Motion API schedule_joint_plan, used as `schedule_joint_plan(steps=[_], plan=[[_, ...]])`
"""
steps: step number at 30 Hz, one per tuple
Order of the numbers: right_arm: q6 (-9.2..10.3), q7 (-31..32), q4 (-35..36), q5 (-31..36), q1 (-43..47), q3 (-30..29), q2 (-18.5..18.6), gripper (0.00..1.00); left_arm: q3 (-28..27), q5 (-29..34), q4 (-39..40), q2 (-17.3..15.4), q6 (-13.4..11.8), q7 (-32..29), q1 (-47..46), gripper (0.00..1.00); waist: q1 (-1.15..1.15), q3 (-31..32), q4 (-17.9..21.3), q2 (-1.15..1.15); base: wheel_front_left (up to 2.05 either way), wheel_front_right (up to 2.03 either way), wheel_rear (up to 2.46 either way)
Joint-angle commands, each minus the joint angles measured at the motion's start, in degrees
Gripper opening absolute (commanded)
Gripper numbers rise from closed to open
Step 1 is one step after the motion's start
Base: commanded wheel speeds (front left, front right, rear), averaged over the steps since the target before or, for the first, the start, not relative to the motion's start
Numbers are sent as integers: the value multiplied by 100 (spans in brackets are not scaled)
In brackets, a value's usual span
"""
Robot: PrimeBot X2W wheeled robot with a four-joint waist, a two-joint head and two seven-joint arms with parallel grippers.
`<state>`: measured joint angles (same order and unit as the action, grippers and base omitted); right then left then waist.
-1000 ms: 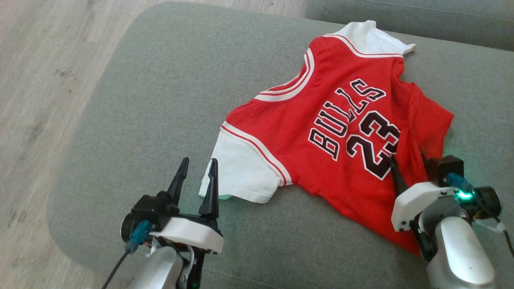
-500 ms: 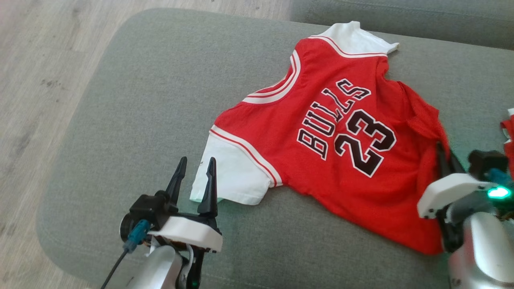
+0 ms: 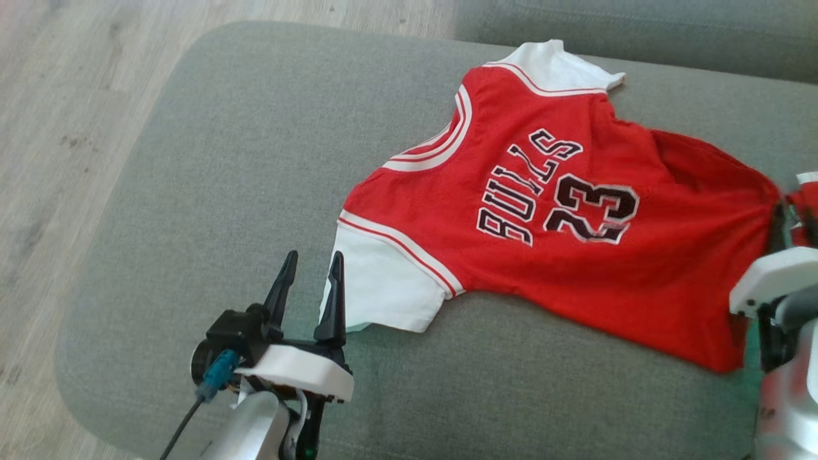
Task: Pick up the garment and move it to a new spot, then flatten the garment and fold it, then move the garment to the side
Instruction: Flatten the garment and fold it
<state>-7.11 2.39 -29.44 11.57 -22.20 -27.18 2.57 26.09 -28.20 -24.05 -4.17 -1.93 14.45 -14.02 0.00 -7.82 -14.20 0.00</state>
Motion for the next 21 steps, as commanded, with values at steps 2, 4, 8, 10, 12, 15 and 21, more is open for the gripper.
schedule_joint_plan(steps=[2,4,8,10,12,15,21], plan=[[-37,-239,51,15,-230,87,31,100,-183,50,103,-33,26,54,-250,100,0,111,15,0,0,0,0],[-37,-335,17,-17,-231,148,31,100,-190,46,99,-43,20,54,-232,100,0,155,32,0,0,0,0],[-37,-781,46,-332,-92,636,31,100,-225,38,104,-112,-18,54,-122,100,0,358,141,0,0,0,0],[-37,-999,166,-555,72,992,31,100,-247,31,126,-151,-44,54,-58,100,0,460,213,0,0,0,0],[-37,-1191,383,-678,320,1378,31,100,-266,22,158,-186,-73,54,10,100,0,550,290,0,0,0,0],[-37,-1354,803,-984,773,1778,31,100,-278,26,218,-236,-114,54,90,100,0,647,389,0,0,0,0],[-37,-1467,1618,-1500,1761,2377,31,100,-292,36,334,-280,-190,54,181,100,0,684,509,0,0,0,0]])
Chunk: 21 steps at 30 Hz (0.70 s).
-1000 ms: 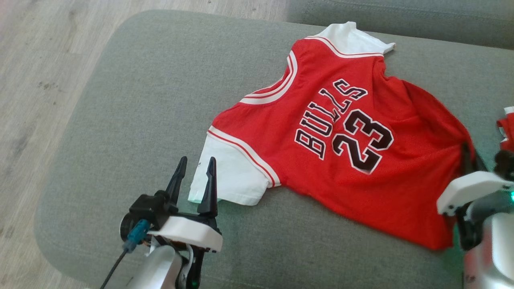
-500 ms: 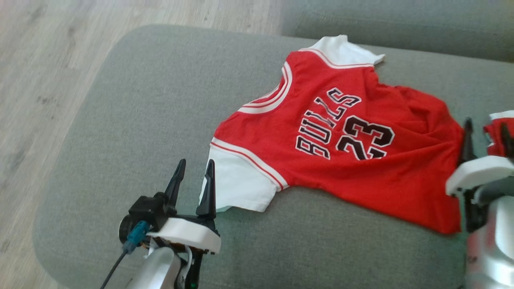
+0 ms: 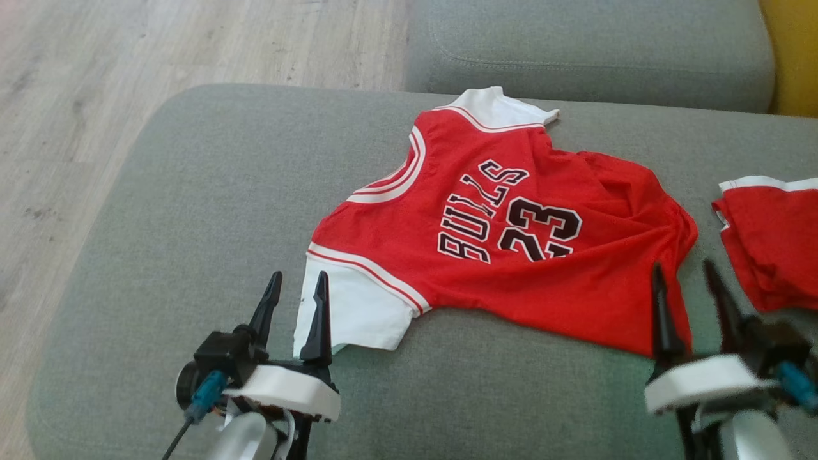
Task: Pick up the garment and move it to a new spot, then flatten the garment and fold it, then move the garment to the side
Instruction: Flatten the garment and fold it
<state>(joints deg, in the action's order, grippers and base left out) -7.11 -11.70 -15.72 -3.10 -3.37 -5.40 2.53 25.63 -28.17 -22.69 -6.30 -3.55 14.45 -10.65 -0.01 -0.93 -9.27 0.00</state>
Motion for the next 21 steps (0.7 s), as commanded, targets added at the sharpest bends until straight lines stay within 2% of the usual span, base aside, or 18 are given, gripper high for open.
schedule_joint_plan(steps=[1,8,21], plan=[[-37,-46,329,-90,13,257,35,100,-242,33,205,-69,-31,54,-145,100,1,-16,31,0,0,0,0],[-37,77,683,-215,260,346,35,100,-198,22,159,-104,-40,-19,-160,100,1,-146,94,0,0,0,0],[-37,309,930,-266,249,557,35,100,-62,67,-883,-197,-295,-633,-298,100,1,-490,232,0,0,0,0]])
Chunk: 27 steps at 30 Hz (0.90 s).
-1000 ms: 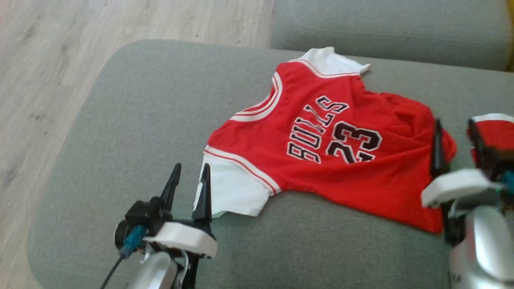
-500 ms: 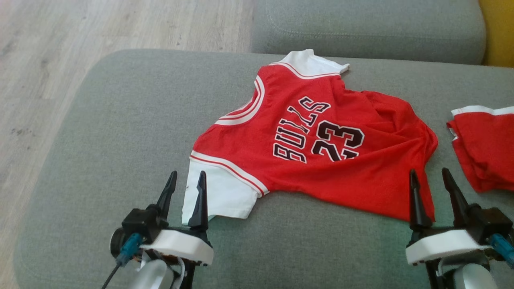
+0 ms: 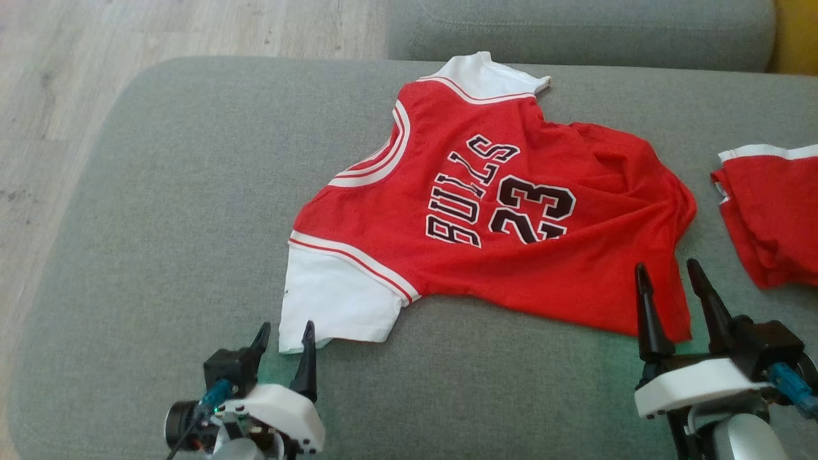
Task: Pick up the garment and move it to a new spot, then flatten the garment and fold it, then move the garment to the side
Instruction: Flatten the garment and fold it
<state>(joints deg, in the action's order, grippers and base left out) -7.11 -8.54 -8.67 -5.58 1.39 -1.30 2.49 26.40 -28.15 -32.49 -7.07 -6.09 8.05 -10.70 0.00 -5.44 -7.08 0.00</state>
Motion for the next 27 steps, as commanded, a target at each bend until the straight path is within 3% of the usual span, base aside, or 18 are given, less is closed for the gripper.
schedule_joint_plan(steps=[1,13,14,15,16,21,27], plan=[[-37,-3,239,-15,-234,143,39,100,-146,56,27,-121,-49,-7,-322,100,0,-61,18,0,0,0,0],[-37,43,343,-5,-259,136,39,100,-77,-54,-695,-73,105,-203,-634,100,0,-228,52,0,0,0,0],[-37,49,346,-1,-265,132,39,100,-55,-71,-746,-60,143,-252,-650,89,0,-234,51,0,0,0,0],[-37,57,349,4,-271,125,39,100,-31,-85,-789,-47,178,-299,-663,29,0,-236,51,0,0,0,0],[-37,65,353,9,-277,114,39,100,-15,-102,-824,-36,207,-333,-675,0,0,-235,49,0,0,0,0],[-37,100,325,41,-260,35,39,100,5,-134,-878,-21,268,-257,-728,0,0,-167,14,0,0,0,0],[-37,456,23,-47,25,-287,39,100,-178,-178,-502,-18,241,398,-761,0,0,45,-45,0,0,0,0]])
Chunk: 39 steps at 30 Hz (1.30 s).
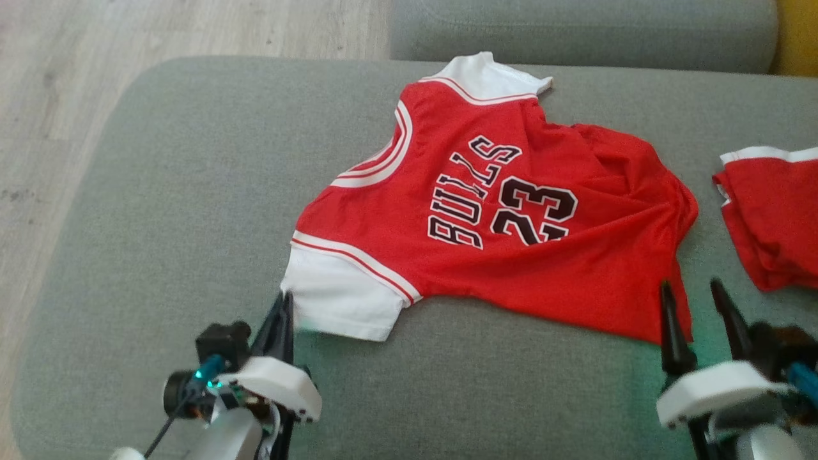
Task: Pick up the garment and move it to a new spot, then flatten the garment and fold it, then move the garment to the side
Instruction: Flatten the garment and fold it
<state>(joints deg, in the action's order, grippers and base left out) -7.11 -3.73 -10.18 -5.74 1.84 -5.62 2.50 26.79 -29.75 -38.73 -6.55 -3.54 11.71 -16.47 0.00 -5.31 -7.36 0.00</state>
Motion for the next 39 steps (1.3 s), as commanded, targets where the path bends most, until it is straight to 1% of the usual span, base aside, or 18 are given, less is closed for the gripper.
schedule_joint_plan(steps=[1,5,9,14,19,35,36,37,39], plan=[[-37,23,106,-36,46,85,38,100,-269,-21,238,-71,-30,122,-177,0,0,72,-32,0,0,0,0],[-37,201,-170,-71,253,-149,38,100,-411,56,774,-100,-76,287,-71,0,0,200,-73,0,0,0,0],[-37,356,-447,-90,307,-142,38,100,-501,154,1280,-113,-125,319,93,0,0,271,-108,0,0,0,0],[-37,387,-737,-257,156,-143,38,100,-484,235,1668,-110,-141,324,239,0,0,263,-149,0,0,0,0],[-37,340,-1047,-417,-99,-212,38,100,-433,269,1879,-113,-151,325,288,0,0,215,-190,0,0,0,0],[-37,470,-2047,-257,-563,-426,38,100,-330,256,2204,-153,-164,270,253,0,0,84,-267,0,0,0,0],[-37,482,-2091,-276,-570,-390,38,69,-332,252,2215,-158,-167,271,249,0,0,88,-266,0,0,0,0],[-37,495,-2122,-291,-572,-336,38,0,-337,246,2221,-165,-171,271,247,0,0,95,-262,0,0,0,0],[-37,509,-2147,-344,-562,-225,38,0,-353,235,2228,-181,-182,273,250,0,0,120,-247,0,0,0,0]])
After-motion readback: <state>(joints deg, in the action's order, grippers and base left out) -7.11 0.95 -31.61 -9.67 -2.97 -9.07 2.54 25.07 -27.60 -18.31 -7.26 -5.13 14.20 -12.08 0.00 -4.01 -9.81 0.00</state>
